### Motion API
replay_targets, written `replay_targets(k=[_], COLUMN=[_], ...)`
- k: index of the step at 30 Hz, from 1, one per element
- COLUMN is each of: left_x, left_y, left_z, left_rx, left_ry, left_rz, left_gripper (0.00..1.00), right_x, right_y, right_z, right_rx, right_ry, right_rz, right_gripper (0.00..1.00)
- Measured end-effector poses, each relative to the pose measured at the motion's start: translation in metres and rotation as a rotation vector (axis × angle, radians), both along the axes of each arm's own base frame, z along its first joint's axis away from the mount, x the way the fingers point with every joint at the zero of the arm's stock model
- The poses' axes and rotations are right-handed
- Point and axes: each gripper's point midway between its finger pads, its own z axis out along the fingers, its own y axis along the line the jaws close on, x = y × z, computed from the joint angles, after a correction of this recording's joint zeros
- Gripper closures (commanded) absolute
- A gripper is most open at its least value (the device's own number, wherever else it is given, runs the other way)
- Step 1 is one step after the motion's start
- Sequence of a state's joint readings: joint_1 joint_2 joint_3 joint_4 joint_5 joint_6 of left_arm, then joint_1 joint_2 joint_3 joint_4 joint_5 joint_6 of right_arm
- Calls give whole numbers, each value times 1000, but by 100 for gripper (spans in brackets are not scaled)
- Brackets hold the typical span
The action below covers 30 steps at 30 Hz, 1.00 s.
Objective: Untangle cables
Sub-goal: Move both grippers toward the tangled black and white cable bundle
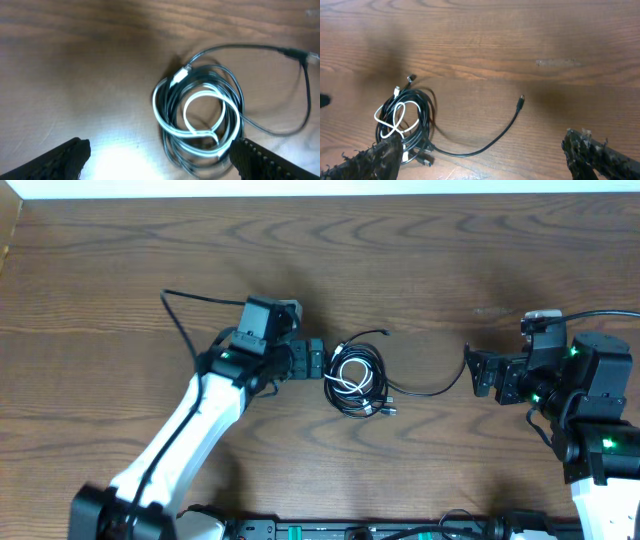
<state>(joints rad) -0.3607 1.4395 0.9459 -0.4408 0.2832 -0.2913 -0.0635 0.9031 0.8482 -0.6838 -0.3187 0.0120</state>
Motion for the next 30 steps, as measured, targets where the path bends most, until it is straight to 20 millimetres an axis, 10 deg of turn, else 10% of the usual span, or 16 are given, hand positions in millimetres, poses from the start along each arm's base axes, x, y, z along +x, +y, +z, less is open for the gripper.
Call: replay_targets(k=[5, 11, 24, 28, 30], left_x=[2, -5, -2, -4, -3], left_y=[-16, -27, -39, -37, -37], left_z=[-47, -74, -88, -103, -103], left_rx=[57, 166, 181, 201, 201], left_ry=[82, 92, 76, 109, 107], left_rz=[-33, -57, -77, -74, -75], left_gripper=[7, 39, 43, 92, 93], right_x=[0, 0, 3, 3, 3], right_y=[0, 0, 0, 0, 0], right_z=[0, 0, 4, 4, 4], right_rx=[0, 0, 4, 4, 4], right_ry=[-1, -2, -20, -20, -20], right_rz=[0, 0, -5, -5, -5], right_gripper=[2, 2, 3, 3, 3])
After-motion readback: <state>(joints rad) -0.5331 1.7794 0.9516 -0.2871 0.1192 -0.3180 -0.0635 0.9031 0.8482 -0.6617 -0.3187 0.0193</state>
